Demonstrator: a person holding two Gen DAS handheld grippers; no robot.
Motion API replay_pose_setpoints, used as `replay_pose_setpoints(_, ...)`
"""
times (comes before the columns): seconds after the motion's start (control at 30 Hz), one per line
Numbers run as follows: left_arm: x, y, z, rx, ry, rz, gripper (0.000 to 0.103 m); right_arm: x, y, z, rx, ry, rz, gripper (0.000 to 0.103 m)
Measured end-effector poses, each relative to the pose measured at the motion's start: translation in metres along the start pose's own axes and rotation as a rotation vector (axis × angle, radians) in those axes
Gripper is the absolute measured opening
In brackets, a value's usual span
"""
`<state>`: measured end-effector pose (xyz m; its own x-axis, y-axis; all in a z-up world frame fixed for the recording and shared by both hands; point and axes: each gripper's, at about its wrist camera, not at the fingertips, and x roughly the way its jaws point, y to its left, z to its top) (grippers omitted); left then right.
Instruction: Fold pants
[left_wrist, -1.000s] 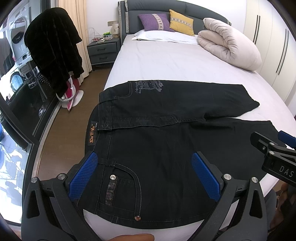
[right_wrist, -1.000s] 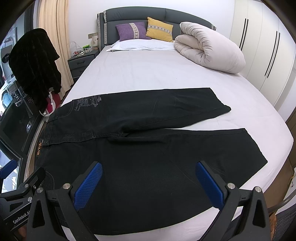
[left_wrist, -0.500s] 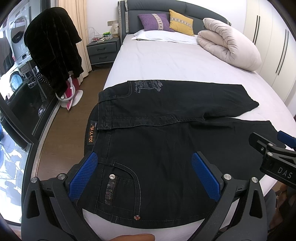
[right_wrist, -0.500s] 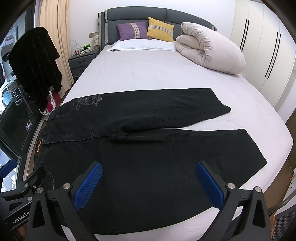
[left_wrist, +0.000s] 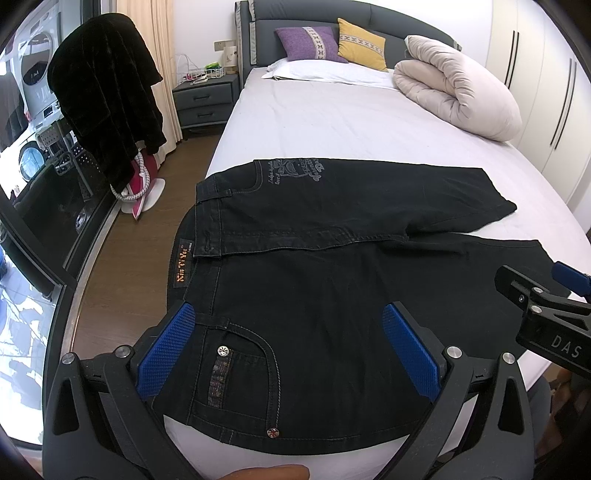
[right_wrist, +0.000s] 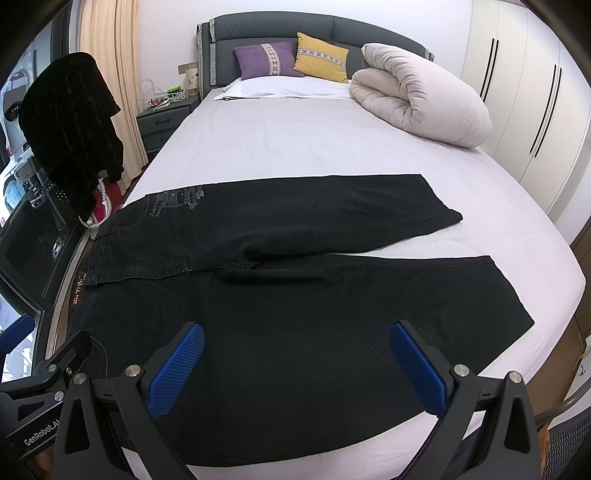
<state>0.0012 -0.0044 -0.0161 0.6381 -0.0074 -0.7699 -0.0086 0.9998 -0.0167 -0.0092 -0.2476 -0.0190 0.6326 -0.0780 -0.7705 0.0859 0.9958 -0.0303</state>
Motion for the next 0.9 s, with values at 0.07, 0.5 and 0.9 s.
replay_pose_setpoints(0.07,-0.0009,0.0004,0.0007,0.0,0.0,-0.001,0.103,0.0004,0.0012,-0.0004,0.0,0.001,0.001,0.103)
replay_pose_setpoints(0.5,0.0012,-0.0056,-0.0062,0.007,-0.005,0.008,0.103,0.0008,0.0024,-0.0007,-0.002,0.002,0.001,0.103)
replay_pose_setpoints(0.9,0.001,-0.0009,-0.0008,0.0,0.006,0.006,0.103,0.0075,0.007,-0.0071,-0.007,0.011,0.005,0.103)
